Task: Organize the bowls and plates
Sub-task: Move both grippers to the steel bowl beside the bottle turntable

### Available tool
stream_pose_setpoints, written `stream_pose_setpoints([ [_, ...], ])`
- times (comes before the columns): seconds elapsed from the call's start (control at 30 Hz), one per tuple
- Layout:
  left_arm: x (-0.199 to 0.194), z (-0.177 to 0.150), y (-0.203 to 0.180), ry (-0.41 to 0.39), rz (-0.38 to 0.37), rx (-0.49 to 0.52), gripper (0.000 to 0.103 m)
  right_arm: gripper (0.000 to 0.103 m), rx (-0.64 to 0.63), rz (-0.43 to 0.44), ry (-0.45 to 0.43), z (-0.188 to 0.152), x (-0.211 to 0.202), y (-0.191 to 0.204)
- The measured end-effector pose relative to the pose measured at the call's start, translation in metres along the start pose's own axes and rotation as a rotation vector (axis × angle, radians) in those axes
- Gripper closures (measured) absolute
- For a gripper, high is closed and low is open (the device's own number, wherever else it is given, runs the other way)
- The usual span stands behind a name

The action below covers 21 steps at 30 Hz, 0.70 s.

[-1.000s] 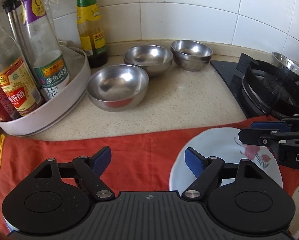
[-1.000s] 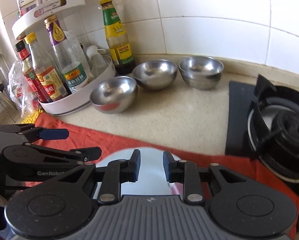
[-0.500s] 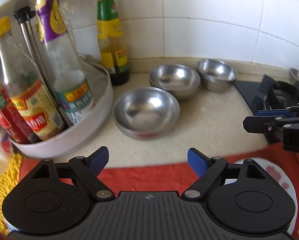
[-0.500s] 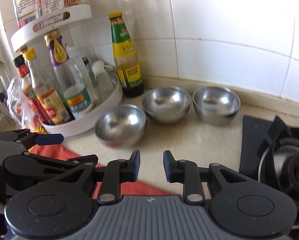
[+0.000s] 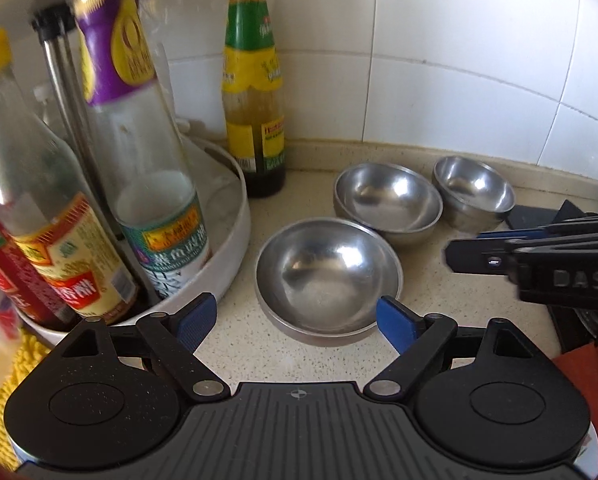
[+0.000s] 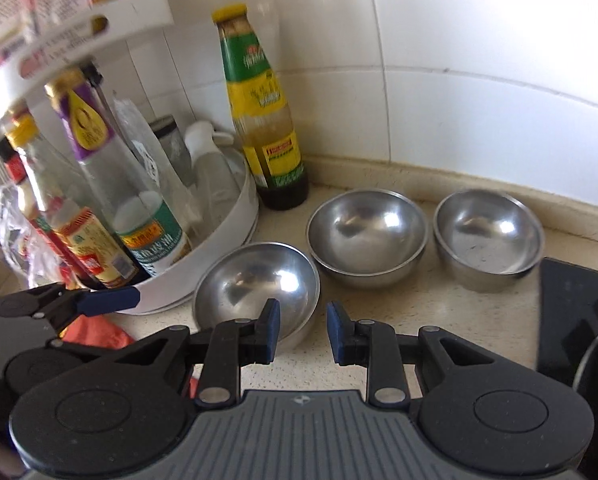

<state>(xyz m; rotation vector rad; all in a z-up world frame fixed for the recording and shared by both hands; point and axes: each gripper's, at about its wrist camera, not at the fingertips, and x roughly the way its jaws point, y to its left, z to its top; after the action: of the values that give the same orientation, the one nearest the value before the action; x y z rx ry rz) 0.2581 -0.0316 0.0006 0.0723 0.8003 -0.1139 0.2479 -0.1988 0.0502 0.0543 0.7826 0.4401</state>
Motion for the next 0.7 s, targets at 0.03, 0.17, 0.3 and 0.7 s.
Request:
stream_pose_setpoints([
  [0.03,0.005,0.000,0.000,0.010,-0.005,-0.006,0.012,0.075,0.002,0.000,0.008,0.000,0.006,-0.002],
  [0.17,0.020,0.001,0.001,0.036,-0.020,-0.026,0.013,0.075,0.032,-0.004,0.051,0.003,0.033,-0.013],
  [0.3,0.036,0.003,0.004,0.074,-0.049,-0.074,0.019,0.075,0.098,0.028,0.101,0.004,0.054,-0.026],
  [0.7,0.067,0.004,0.008,0.128,-0.077,-0.104,0.038,0.076,0.174,0.122,0.202,-0.003,0.089,-0.037],
])
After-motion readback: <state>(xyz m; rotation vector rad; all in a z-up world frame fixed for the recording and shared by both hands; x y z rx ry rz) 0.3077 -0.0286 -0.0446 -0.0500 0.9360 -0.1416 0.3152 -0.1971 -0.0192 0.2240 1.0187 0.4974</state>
